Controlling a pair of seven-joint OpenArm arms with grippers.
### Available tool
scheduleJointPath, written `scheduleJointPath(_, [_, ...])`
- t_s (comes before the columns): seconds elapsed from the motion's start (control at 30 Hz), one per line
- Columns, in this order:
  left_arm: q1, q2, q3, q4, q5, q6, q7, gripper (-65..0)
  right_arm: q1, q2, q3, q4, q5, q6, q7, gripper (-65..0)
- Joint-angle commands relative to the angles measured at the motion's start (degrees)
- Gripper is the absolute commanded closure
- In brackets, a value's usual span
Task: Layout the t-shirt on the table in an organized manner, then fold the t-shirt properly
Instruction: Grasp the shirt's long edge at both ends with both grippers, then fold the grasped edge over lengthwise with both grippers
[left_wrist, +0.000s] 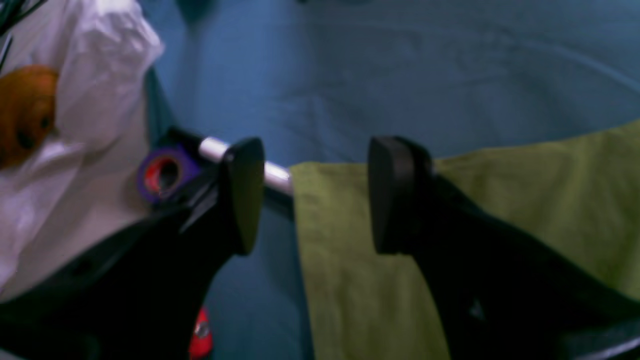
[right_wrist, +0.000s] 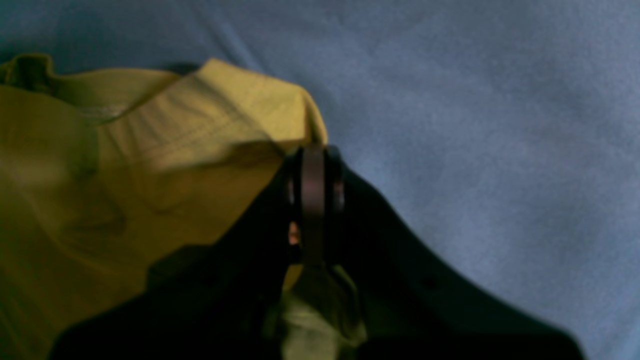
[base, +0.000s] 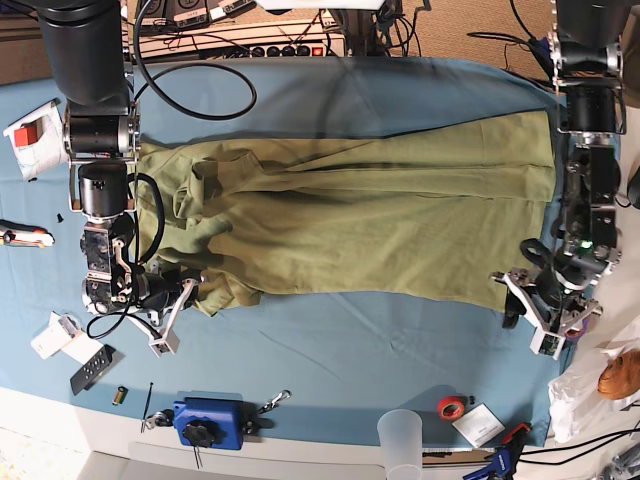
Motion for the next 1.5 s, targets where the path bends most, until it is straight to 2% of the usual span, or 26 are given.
scheduleJointPath(0.0, [-0.8,-0.1,-0.4,0.3,1.0,1.5,-1.3,-33.5,1.6,0.7,0.2,0.7,-0.3,0.0,-0.7,0.0])
scheduleJointPath(0.17, [-3.1,0.6,-0.4,-9.5,2.7,0.8,-1.2,-33.5,1.6,0.7,0.2,0.7,-0.3,0.0,-1.3,0.0])
scheduleJointPath(0.27, [-7.2,0.4,-0.4,-18.1,0.4,0.7,0.7,-33.5,1.6,0.7,0.2,0.7,-0.3,0.0,-2.2,0.0])
scheduleJointPath(0.43, [-13.2,-0.2,-0.5,-26.9,-8.2,-6.7,5.6,-33.5,1.6,0.7,0.2,0.7,-0.3,0.0,-2.2,0.0])
scheduleJointPath(0.5, [-14.1,-0.1,-0.5,-28.3,-10.5,-8.9,5.9,-33.5,1.6,0.7,0.2,0.7,-0.3,0.0,-2.2,0.0])
scheduleJointPath(0.63, [-14.1,-0.1,-0.5,-28.7,-11.5,-9.3,5.9,-33.3,1.6,0.7,0.2,0.7,-0.3,0.0,-2.2,0.0])
scheduleJointPath(0.73, [-14.0,-0.1,-0.5,-28.7,-11.5,-9.4,5.8,-26.3,1.6,0.7,0.2,0.8,-0.2,0.0,-1.9,0.0])
scheduleJointPath(0.8, [-14.0,-0.1,-0.5,-28.7,-11.5,-9.4,5.7,-15.7,1.6,0.7,0.2,0.8,0.0,0.0,-1.8,0.0])
scheduleJointPath(0.87, [-14.0,-0.1,-0.5,-28.7,-11.5,-9.4,5.7,-2.0,1.6,0.7,0.2,0.8,0.0,0.0,-1.2,0.0])
scheduleJointPath(0.9, [-14.0,-0.1,-0.5,-28.7,-11.5,-9.4,5.7,0.0,1.6,0.7,0.3,0.8,0.0,0.0,-0.9,0.0])
scheduleJointPath(1.1, [-14.0,-0.2,-0.5,-28.6,-11.5,-9.4,7.7,0.0,1.0,0.9,1.1,2.1,1.9,0.0,-0.7,0.0])
scheduleJointPath(1.2, [-13.8,-0.2,-0.9,-28.0,-11.8,-9.4,11.1,0.0,-1.0,1.0,4.9,6.1,3.8,0.0,-1.9,0.0])
scheduleJointPath(1.3, [-12.5,-0.2,-4.2,-26.4,-15.7,-9.9,13.0,0.0,-4.9,0.9,10.3,12.1,4.9,0.8,-2.6,0.0])
scheduleJointPath(1.4, [-10.8,-0.1,-9.6,-24.9,-20.3,-14.6,15.1,0.0,-9.7,1.0,15.0,18.9,5.9,3.0,-2.6,0.0])
scheduleJointPath(1.47, [-9.9,-0.2,-13.7,-24.8,-23.4,-17.4,16.9,0.0,-12.9,1.0,17.4,23.5,6.7,3.3,-2.6,0.0])
